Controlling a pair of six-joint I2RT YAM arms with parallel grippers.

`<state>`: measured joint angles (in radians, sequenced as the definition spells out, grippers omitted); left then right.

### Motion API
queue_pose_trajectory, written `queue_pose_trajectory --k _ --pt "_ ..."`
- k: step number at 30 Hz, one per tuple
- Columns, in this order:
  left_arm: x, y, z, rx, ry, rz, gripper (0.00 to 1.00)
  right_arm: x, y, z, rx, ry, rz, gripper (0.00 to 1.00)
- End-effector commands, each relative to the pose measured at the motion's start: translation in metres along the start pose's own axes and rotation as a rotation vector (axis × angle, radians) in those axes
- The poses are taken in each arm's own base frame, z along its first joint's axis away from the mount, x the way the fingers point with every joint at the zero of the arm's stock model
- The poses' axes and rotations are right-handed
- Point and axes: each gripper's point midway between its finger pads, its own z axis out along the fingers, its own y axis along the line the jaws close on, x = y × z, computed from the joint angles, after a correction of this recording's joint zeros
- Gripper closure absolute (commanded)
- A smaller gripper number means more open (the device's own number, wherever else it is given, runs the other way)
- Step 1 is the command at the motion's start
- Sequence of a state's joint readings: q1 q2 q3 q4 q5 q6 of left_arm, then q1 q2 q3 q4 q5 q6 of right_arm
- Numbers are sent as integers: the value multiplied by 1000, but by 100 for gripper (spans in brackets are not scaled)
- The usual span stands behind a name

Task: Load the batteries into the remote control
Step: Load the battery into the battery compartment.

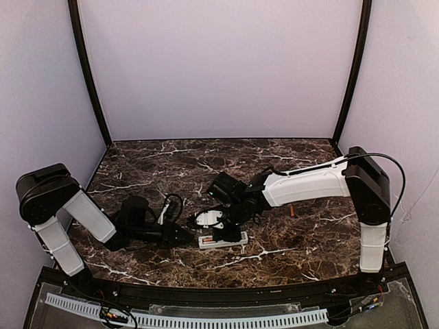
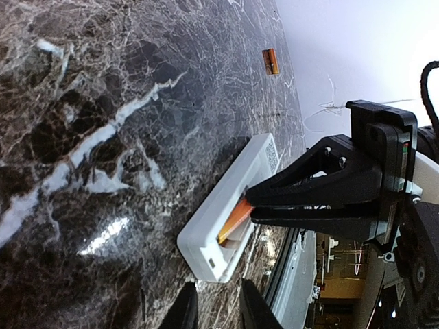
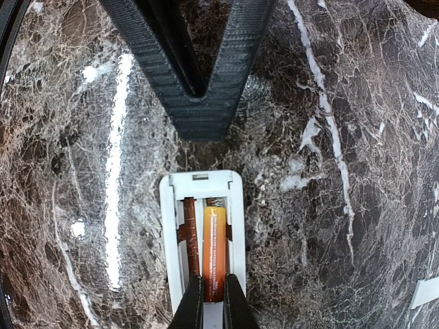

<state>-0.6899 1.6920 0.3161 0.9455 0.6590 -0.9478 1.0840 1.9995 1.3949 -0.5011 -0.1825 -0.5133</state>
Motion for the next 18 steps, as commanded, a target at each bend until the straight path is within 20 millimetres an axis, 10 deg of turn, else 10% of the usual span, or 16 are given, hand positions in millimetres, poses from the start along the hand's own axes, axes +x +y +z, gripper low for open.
queue_pose_trajectory --k 1,18 --pt "-1 -7 8 33 16 19 79 -6 -1 11 10 -9 9 100" --pt "3 -3 18 65 44 -15 84 -3 2 25 -14 18 25 100"
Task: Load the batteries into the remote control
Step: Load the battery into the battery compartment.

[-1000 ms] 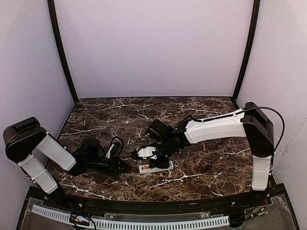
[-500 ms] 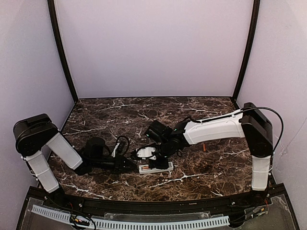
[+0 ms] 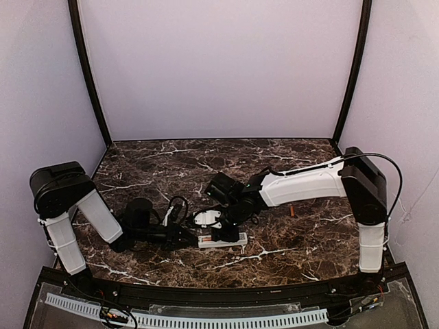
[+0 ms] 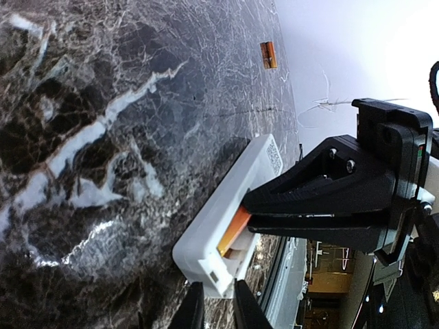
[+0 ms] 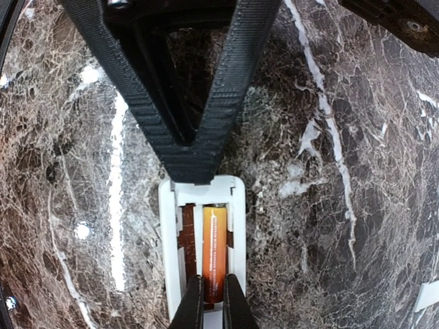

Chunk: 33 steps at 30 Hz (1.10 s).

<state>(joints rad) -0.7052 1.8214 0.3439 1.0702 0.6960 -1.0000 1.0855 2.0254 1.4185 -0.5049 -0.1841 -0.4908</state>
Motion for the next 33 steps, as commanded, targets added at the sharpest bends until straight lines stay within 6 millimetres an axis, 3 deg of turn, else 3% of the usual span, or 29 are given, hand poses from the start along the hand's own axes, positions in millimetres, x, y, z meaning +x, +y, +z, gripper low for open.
queue_pose_trajectory --k 1,9,20,29,33 --pt "-1 -6 3 25 13 17 84 1 3 21 -9 20 5 100" --pt "2 -3 5 30 18 3 85 7 9 27 21 69 -16 100" --pt "1 -4 3 37 3 -4 86 -5 4 7 68 19 -2 90" --pt "0 -2 3 29 0 -6 86 -12 2 0 77 -13 8 77" --pt "0 -3 4 29 1 -5 86 -14 1 -1 82 -19 7 76"
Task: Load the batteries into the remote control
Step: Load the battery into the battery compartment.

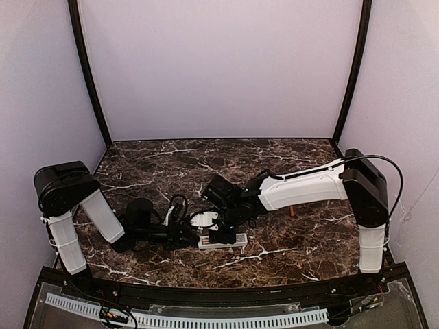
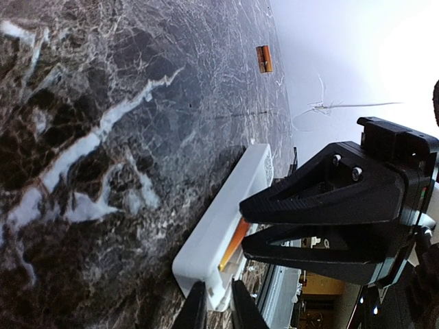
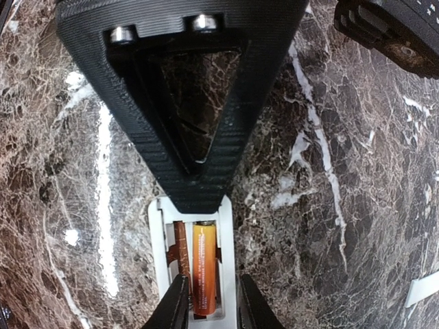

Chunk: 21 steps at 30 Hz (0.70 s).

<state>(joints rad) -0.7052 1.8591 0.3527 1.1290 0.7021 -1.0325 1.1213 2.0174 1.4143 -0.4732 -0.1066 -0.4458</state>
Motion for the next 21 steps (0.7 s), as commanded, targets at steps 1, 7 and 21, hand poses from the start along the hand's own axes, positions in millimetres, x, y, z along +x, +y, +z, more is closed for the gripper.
queue_pose_trajectory --k 1,7,21 --pt "3 -1 0 6 7 8 86 -6 0 -2 14 -26 2 76" --pt "3 -1 0 4 3 7 86 -17 -8 -16 22 -83 26 74" --pt "-22 -32 -17 24 -99 133 63 16 -28 -51 41 -152 143 64"
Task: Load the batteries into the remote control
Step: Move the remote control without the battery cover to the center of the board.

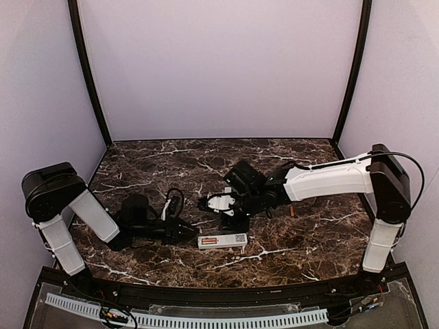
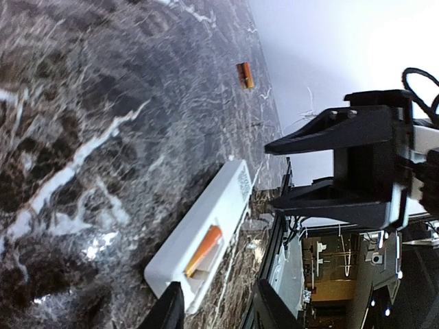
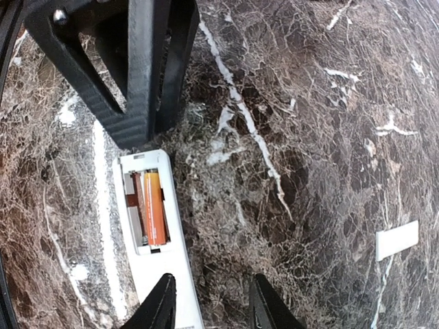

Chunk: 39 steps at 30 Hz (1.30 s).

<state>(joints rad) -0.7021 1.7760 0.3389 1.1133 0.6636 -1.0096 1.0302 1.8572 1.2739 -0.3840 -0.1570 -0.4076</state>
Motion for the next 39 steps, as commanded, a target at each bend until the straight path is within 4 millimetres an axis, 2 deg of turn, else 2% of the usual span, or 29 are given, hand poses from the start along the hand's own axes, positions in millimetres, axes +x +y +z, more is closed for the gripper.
queue_pose_trajectory --k 1,2,3,4,5,6,7,8,9,11,14,17,21,30,33,34,36,39 --pt "-21 -29 -11 23 -61 147 61 5 -4 -14 -14 -51 71 64" --pt "-17 -15 -12 -52 -40 127 60 6 -8 -19 -13 -69 114 62" --pt "-29 -32 -14 -52 -61 241 60 7 -10 -23 -16 -87 149 59" --pt "-23 -15 -16 -158 -22 221 59 8 -13 -26 -20 -107 184 57" --pt "-37 -33 -19 -164 -46 343 59 10 -16 -30 -25 -123 223 56" --pt "-30 -17 -24 -270 -4 377 59 13 -16 -31 -38 -132 261 56" --pt "-41 -29 -26 -285 -22 421 59 16 -18 -32 -46 -139 295 55" --pt "-37 -19 -30 -354 13 442 59 19 -19 -32 -55 -141 324 55" --pt "-43 -28 -30 -360 7 469 60 22 -20 -33 -65 -148 347 55" --pt "-39 -27 -30 -397 51 496 64 28 -19 -31 -93 -162 389 55" --pt "-31 -35 -18 -396 127 595 71 39 -24 -28 -142 -175 464 55" --pt "-13 -31 -8 -457 231 716 75 43 -27 -28 -198 -191 537 56" --pt "-7 -22 3 -520 300 751 77 50 -28 -27 -219 -192 591 57" --pt "2 -30 24 -583 345 754 79 72 -14 -14 -262 -134 685 59" --pt "6 -28 22 -590 324 704 74 73 -5 -12 -317 -141 685 60" --pt "7 -28 21 -588 317 697 69 73 -1 -12 -338 -146 682 60" --pt "9 -28 14 -583 302 686 61 73 5 -13 -363 -153 670 59" --pt "12 -21 -5 -619 273 666 55 73 19 -15 -405 -157 617 58"
